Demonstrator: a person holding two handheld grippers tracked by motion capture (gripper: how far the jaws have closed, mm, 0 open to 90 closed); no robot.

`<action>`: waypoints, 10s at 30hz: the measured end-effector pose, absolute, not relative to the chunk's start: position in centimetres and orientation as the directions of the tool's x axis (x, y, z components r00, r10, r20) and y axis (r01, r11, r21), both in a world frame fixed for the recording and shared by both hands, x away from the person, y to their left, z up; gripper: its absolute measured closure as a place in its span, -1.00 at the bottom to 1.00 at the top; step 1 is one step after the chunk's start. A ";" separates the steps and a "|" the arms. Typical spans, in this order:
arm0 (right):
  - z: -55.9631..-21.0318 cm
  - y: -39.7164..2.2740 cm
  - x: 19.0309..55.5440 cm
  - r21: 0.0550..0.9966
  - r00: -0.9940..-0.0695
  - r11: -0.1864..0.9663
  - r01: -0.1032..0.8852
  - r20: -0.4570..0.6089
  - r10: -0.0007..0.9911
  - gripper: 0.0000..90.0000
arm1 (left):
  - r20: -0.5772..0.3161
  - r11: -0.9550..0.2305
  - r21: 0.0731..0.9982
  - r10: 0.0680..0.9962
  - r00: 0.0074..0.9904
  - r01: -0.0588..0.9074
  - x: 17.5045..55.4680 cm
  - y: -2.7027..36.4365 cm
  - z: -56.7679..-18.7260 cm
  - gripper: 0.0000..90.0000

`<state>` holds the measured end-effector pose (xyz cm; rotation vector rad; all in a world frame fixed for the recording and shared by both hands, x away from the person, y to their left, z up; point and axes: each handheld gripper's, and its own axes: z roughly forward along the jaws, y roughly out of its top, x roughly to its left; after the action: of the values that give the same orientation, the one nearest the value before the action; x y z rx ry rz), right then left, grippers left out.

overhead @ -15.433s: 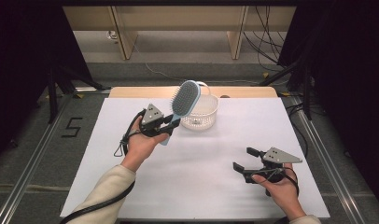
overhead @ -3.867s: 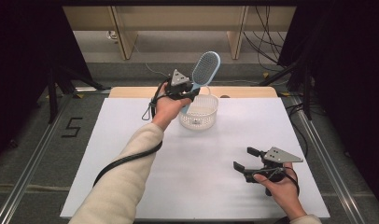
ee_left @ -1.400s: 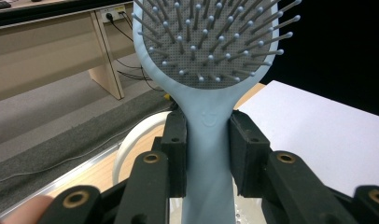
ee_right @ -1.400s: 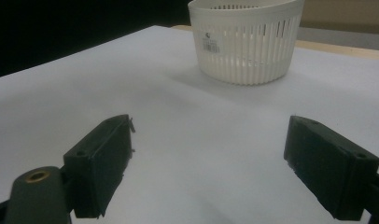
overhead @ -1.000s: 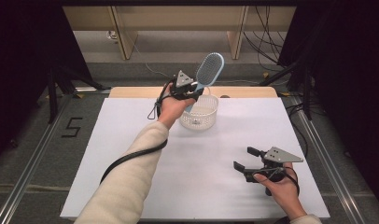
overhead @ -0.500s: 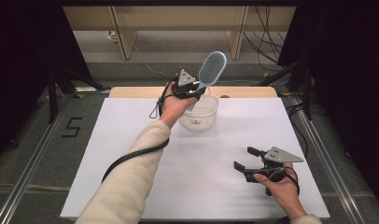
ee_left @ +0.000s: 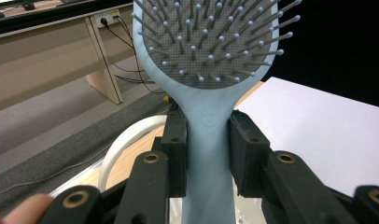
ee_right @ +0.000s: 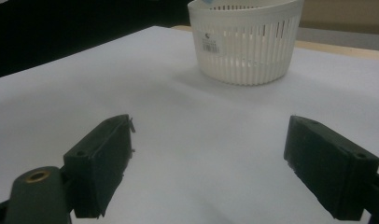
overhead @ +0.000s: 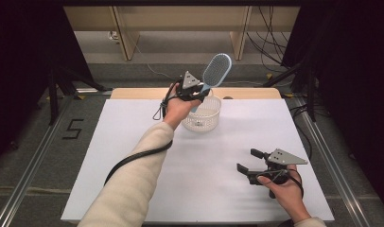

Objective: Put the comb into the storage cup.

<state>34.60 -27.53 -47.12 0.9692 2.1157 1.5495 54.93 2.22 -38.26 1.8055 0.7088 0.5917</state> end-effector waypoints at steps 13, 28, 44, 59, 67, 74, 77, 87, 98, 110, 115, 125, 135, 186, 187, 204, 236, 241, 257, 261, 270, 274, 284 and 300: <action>-47.1 -27.5 34.6 0.934 -0.707 0.170 0.315 0.111 0.699 -0.65 | 0.071 -0.275 0.944 0.706 0.704 0.181 55.2 2.2 -38.7 0.55; -47.1 -27.5 34.6 0.935 -0.707 0.171 0.310 0.106 0.700 -0.66 | 0.073 -0.283 0.941 0.703 0.708 0.184 55.5 2.1 -39.1 0.55; -47.1 -27.5 34.6 0.936 -0.707 0.169 0.310 0.107 0.699 -0.66 | 0.083 -0.291 0.941 0.699 0.711 0.176 55.7 2.0 -39.4 0.55; -47.1 -27.4 34.6 0.936 -0.707 0.172 0.308 0.104 0.700 -0.66 | 0.089 -0.301 0.936 0.701 0.708 0.181 55.9 1.8 -39.7 0.55; -47.1 -27.4 34.6 0.935 -0.708 0.175 0.307 0.101 0.699 -0.66 | 0.087 -0.305 0.934 0.696 0.712 0.184 56.0 1.8 -40.1 0.55; -47.1 -27.4 34.6 0.935 -0.708 0.174 0.308 0.103 0.699 -0.66 | 0.080 -0.304 0.933 0.697 0.713 0.192 56.1 1.8 -40.5 0.55; -47.1 -27.4 34.6 0.935 -0.707 0.173 0.308 0.104 0.699 -0.66 | 0.081 -0.304 0.933 0.697 0.713 0.190 56.1 1.7 -40.5 0.55; -47.1 -27.4 34.6 0.936 -0.709 0.173 0.307 0.104 0.697 -0.66 | 0.088 -0.320 0.927 0.691 0.717 0.194 56.1 1.7 -40.9 0.54; -47.0 -27.4 34.5 0.935 -0.708 0.175 0.307 0.102 0.699 -0.66 | 0.085 -0.328 0.922 0.689 0.720 0.205 56.2 1.5 -41.4 0.54; -47.1 -27.4 34.6 0.936 -0.708 0.173 0.308 0.104 0.698 -0.66 | 0.093 -0.338 0.918 0.690 0.718 0.206 56.1 1.4 -41.8 0.54; -47.1 -27.4 34.6 0.935 -0.708 0.172 0.310 0.106 0.699 -0.66 | 0.090 -0.339 0.917 0.692 0.716 0.212 56.2 1.4 -41.9 0.54; -47.1 -27.4 34.6 0.935 -0.708 0.173 0.309 0.105 0.698 -0.66 | 0.086 -0.377 0.888 0.699 0.709 0.263 56.2 1.5 -42.4 0.47; -47.1 -27.4 34.6 0.934 -0.707 0.174 0.311 0.105 0.699 -0.66 | 0.046 -0.355 0.876 0.735 0.676 0.327 55.9 2.9 -41.8 0.18; -47.3 -27.4 34.7 0.929 -0.692 0.179 0.324 0.104 0.714 -0.66 | -0.040 -0.273 0.876 0.780 0.625 0.397 46.1 12.4 -41.8 -0.88; -47.3 -27.4 34.7 0.929 -0.692 0.179 0.323 0.104 0.714 -0.66 | -0.040 -0.271 0.876 0.782 0.622 0.398 45.9 12.5 -41.9 -0.88; -47.3 -27.4 34.7 0.930 -0.691 0.176 0.323 0.105 0.715 -0.66 | -0.018 -0.301 0.873 0.767 0.641 0.384 44.0 13.1 -42.4 -0.89; -47.1 -27.5 34.6 0.932 -0.689 0.182 0.314 0.091 0.719 -0.66 | -0.024 -0.273 0.887 0.777 0.628 0.372 40.5 15.8 -42.1 -0.90; -47.1 -27.4 34.6 0.932 -0.688 0.182 0.314 0.091 0.720 -0.66 | -0.018 -0.272 0.889 0.783 0.622 0.368 40.0 16.4 -42.0 -0.90; -47.1 -27.4 34.6 0.932 -0.690 0.183 0.313 0.091 0.718 -0.66 | -0.005 -0.267 0.901 0.783 0.622 0.343 38.6 17.7 -42.2 -0.91; -47.1 -27.4 34.6 0.932 -0.690 0.183 0.312 0.090 0.719 -0.66 | -0.005 -0.275 0.895 0.780 0.625 0.351 38.3 17.9 -42.5 -0.92; -47.1 -27.4 34.6 0.932 -0.689 0.182 0.313 0.091 0.719 -0.66 | -0.010 -0.277 0.887 0.787 0.617 0.369 37.8 18.7 -43.0 -0.93; -47.1 -27.4 34.6 0.932 -0.689 0.181 0.313 0.091 0.719 -0.66 | -0.011 -0.281 0.885 0.786 0.618 0.372 37.7 18.9 -43.1 -0.94; -47.1 -27.4 34.6 0.932 -0.689 0.181 0.314 0.092 0.719 -0.66 | 0.010 -0.300 0.881 0.785 0.620 0.365 37.2 19.1 -43.2 -0.94; -47.2 -27.4 34.6 0.932 -0.688 0.181 0.315 0.093 0.719 -0.66 | 0.008 -0.296 0.881 0.790 0.613 0.370 35.8 20.6 -44.0 -0.94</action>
<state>34.62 -27.38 -47.15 0.9765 2.0959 1.5131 35.84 20.57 -44.04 1.9004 0.9253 0.5630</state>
